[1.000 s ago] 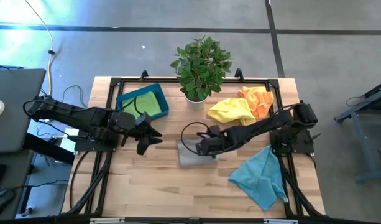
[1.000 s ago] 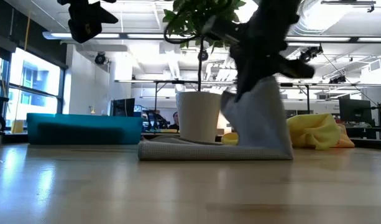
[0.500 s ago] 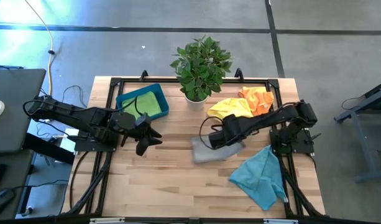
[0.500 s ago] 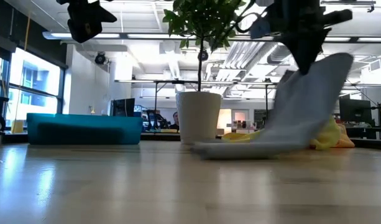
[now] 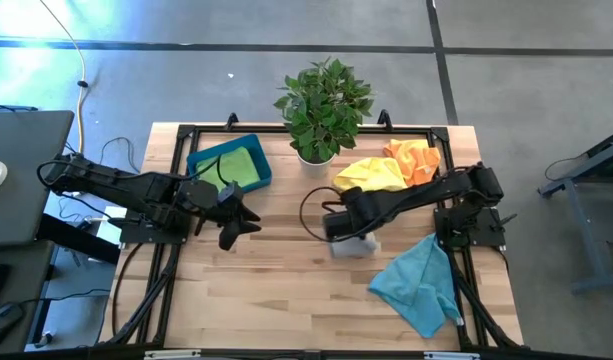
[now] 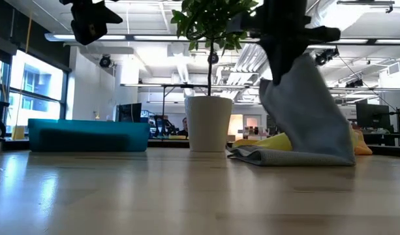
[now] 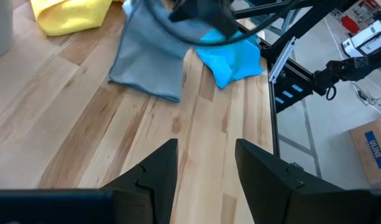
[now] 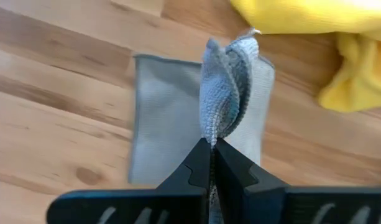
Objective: Fold microfiber towels
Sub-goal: Fold the gray towel, then put the gray towel into the blue bin
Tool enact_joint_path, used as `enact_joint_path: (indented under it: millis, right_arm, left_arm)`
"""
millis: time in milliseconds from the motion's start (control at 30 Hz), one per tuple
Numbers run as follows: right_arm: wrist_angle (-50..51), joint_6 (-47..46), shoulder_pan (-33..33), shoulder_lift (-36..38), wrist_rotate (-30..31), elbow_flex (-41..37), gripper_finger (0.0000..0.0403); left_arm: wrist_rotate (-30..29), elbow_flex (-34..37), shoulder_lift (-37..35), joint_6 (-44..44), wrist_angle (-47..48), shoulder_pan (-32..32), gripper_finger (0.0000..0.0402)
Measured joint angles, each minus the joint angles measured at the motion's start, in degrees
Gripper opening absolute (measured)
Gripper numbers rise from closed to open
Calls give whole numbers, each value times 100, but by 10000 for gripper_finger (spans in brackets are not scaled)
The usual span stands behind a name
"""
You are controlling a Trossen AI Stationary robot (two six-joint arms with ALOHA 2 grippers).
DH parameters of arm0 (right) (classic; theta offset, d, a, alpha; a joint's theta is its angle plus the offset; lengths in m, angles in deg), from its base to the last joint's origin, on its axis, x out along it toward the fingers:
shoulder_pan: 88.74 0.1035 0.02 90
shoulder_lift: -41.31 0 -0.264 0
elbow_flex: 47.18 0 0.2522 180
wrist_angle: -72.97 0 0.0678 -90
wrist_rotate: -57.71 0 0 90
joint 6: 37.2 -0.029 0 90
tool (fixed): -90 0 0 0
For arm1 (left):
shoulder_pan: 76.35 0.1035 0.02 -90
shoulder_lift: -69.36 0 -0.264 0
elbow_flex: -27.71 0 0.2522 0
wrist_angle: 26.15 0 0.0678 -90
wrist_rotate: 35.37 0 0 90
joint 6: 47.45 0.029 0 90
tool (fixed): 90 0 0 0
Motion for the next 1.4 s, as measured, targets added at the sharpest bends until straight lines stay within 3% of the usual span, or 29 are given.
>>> enact_joint_path:
  millis: [400, 700, 800, 1067, 1400]
  right_arm:
    - [-711, 435, 0, -765, -506, -8, 0]
    - [-915, 534, -4, -805, -161, -8, 3]
    - [-1044, 689, -4, -805, -210, -8, 28]
    - [-928, 997, -4, -796, -346, -8, 148]
    - [-68, 1955, 11, -413, -448, -8, 165]
  left_arm:
    - [2, 0, 0, 0, 30, 0, 149]
    - [2, 0, 0, 2, 44, 0, 149]
    - [2, 0, 0, 0, 48, -4, 149]
    - [4, 0, 0, 2, 84, -4, 149]
    - [4, 0, -2, -6, 216, -13, 149]
